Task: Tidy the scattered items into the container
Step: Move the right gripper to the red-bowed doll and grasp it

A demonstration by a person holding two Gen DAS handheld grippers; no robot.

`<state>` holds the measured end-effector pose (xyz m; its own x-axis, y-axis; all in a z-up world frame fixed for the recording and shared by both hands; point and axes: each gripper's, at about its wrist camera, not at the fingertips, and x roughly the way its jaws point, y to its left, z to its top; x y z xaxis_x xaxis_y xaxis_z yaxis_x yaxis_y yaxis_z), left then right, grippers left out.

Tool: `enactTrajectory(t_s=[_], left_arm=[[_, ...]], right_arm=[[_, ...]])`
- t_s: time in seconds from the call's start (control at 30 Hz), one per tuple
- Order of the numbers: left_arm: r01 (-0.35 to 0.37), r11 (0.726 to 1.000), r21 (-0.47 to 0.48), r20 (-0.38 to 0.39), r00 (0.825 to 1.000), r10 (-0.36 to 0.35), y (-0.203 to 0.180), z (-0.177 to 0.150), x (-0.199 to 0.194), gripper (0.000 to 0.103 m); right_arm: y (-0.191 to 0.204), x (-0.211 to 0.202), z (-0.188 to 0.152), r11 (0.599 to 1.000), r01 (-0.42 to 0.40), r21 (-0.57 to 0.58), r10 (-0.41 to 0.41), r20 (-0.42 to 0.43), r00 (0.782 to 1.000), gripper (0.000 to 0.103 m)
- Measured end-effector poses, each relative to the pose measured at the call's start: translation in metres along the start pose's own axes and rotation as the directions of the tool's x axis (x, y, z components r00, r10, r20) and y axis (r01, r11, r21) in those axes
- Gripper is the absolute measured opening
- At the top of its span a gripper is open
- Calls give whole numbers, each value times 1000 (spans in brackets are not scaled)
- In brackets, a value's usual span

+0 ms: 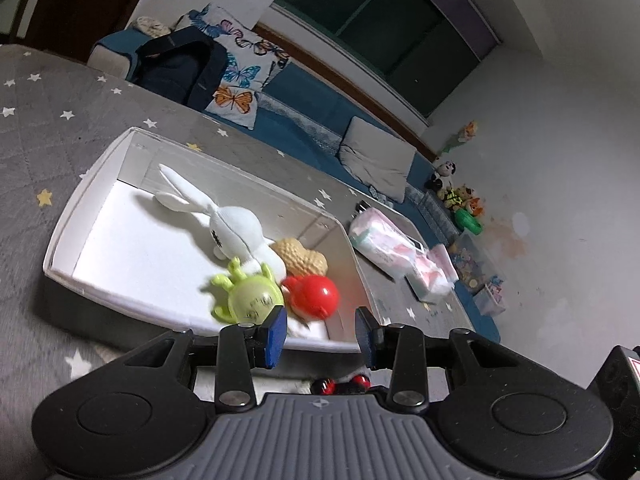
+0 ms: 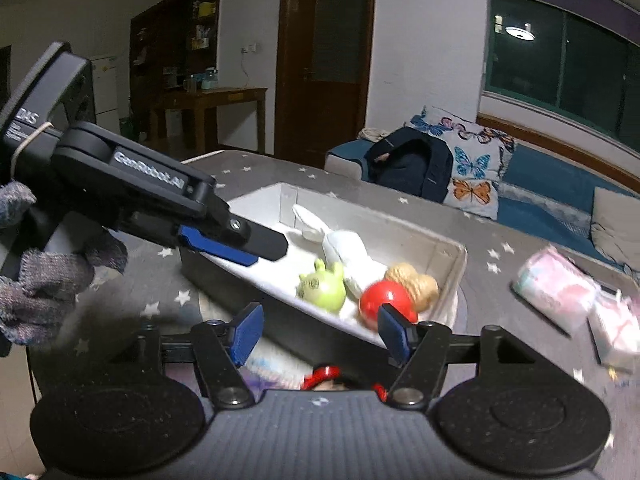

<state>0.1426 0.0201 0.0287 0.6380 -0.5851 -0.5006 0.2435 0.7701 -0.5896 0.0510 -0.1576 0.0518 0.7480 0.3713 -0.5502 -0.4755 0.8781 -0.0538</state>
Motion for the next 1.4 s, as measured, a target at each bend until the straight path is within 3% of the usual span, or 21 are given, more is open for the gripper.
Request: enactTrajectory(t_s=[0.4,0.5,0.8,1.4], left_arm=[[-35,997,73,-65,997,40,-17,-46,8,40],[-47,995,87,-84,995,55,-19,-51,15,40],[-45,996,82,-130,990,56,-21,-54,34,40],[16,997,-81,-180,983,-30,-1,-53,54,40]], right_arm=[[-8,-13,-46,989,57,137,-53,-32,998,72],[-10,-10,-55,983,77,166,-70,-46,996,77],[-13,6,-67,964,85,252,-71,-63,995,77],[-17,22,-68,944,60,324,-31,-95,995,71]])
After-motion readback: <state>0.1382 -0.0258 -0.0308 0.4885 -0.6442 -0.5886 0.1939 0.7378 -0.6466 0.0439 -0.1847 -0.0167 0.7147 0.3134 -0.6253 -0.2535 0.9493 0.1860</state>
